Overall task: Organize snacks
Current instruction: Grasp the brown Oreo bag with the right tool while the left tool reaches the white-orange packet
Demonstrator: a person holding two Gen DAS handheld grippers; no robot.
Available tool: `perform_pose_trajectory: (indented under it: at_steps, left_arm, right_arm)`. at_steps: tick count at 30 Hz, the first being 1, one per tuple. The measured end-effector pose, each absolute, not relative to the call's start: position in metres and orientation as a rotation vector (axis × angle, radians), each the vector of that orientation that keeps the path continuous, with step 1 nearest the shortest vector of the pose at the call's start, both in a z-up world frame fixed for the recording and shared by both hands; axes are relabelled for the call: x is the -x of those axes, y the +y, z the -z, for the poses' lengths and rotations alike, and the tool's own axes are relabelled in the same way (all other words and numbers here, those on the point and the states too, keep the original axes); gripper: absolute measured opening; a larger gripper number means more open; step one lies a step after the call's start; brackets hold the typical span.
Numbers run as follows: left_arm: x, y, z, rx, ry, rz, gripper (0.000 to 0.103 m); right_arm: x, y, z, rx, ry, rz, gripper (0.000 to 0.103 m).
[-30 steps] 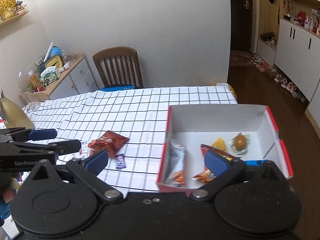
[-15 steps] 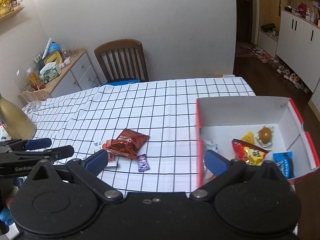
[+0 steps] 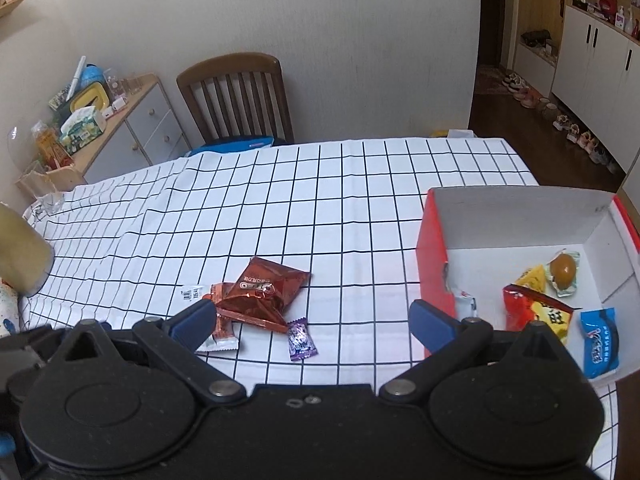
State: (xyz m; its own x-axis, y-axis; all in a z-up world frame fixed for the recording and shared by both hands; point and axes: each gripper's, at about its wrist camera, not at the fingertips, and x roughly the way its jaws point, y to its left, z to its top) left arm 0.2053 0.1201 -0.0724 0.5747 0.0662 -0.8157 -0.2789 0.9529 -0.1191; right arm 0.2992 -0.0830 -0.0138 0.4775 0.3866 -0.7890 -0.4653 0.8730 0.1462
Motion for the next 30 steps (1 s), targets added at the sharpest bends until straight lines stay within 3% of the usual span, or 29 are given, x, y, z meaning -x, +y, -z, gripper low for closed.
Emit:
perform_pose_trajectory:
  at_steps: [30]
  left_arm:
    - [-0.278,0.143,0.133,0.380,1.082,-0.252,0.077]
  right_arm:
    - [-0.378,0.017,0.108,0.054,1.140,-0.378,0.097]
